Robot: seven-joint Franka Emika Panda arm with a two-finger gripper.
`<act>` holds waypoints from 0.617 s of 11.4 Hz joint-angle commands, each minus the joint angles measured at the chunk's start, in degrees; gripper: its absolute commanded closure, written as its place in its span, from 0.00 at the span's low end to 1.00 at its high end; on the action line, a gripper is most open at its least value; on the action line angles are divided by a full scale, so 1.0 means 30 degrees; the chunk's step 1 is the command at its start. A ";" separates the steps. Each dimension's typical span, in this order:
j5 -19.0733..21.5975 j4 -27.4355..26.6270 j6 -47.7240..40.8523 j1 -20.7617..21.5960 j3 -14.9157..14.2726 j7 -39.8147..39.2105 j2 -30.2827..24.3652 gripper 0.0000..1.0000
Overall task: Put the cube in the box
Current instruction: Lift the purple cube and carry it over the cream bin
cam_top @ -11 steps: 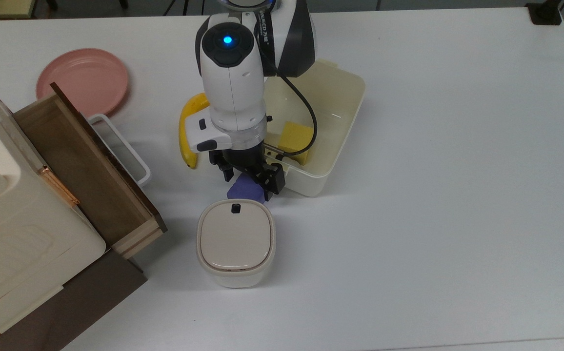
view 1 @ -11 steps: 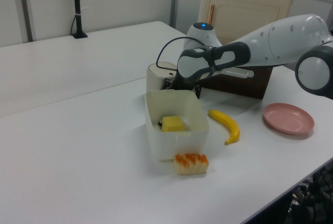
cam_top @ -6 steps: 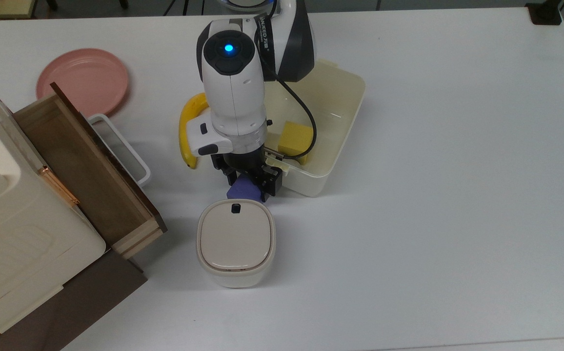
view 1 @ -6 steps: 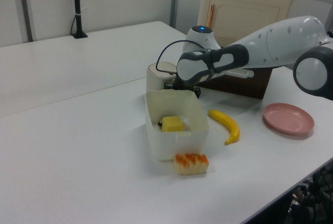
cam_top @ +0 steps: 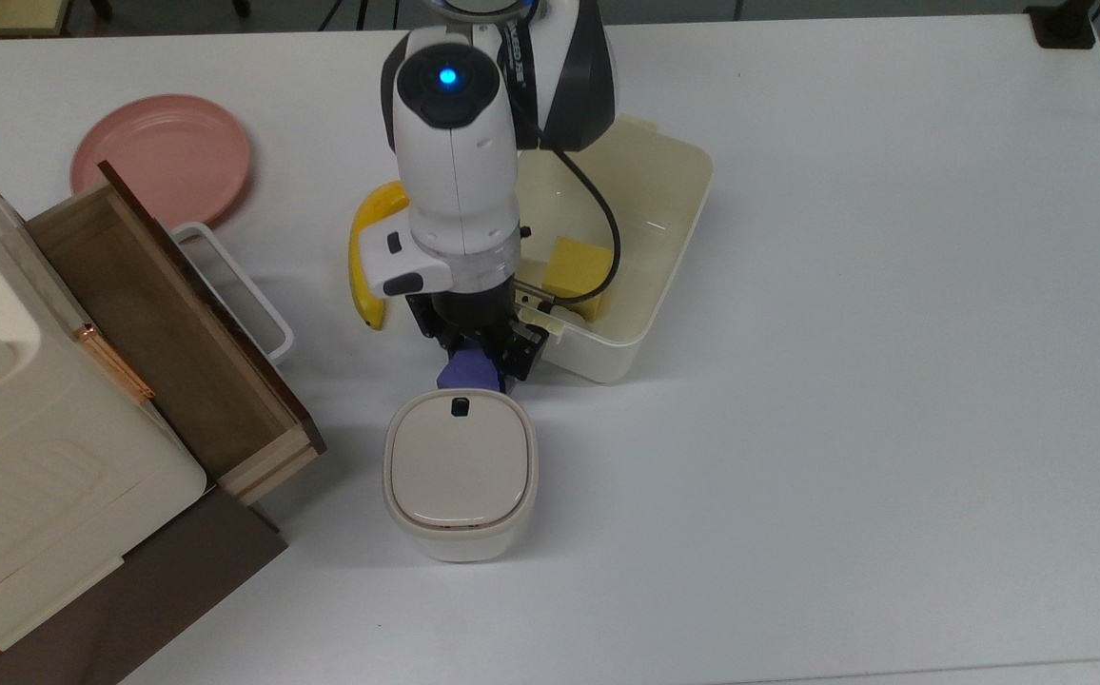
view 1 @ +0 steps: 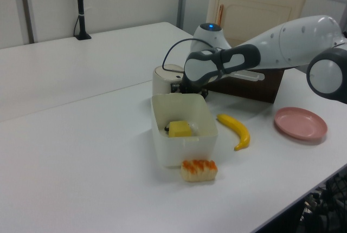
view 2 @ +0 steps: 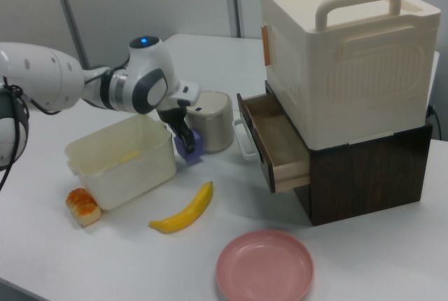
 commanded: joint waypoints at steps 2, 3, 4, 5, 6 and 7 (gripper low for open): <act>-0.0207 -0.0819 -0.0377 0.0105 0.0083 0.0525 -0.3106 0.86; -0.0178 -0.0819 -0.0377 0.0135 0.0229 0.0583 -0.3400 0.86; -0.0091 -0.0819 -0.0377 0.0164 0.0317 0.0612 -0.3693 0.86; -0.0061 -0.0790 -0.0377 0.0194 0.0347 0.0642 -0.4044 0.86; -0.0031 -0.0790 -0.0406 0.0252 0.0579 0.0671 -0.4396 0.86; -0.0031 -0.0819 -0.0725 0.0252 0.0930 0.0671 -0.4834 0.86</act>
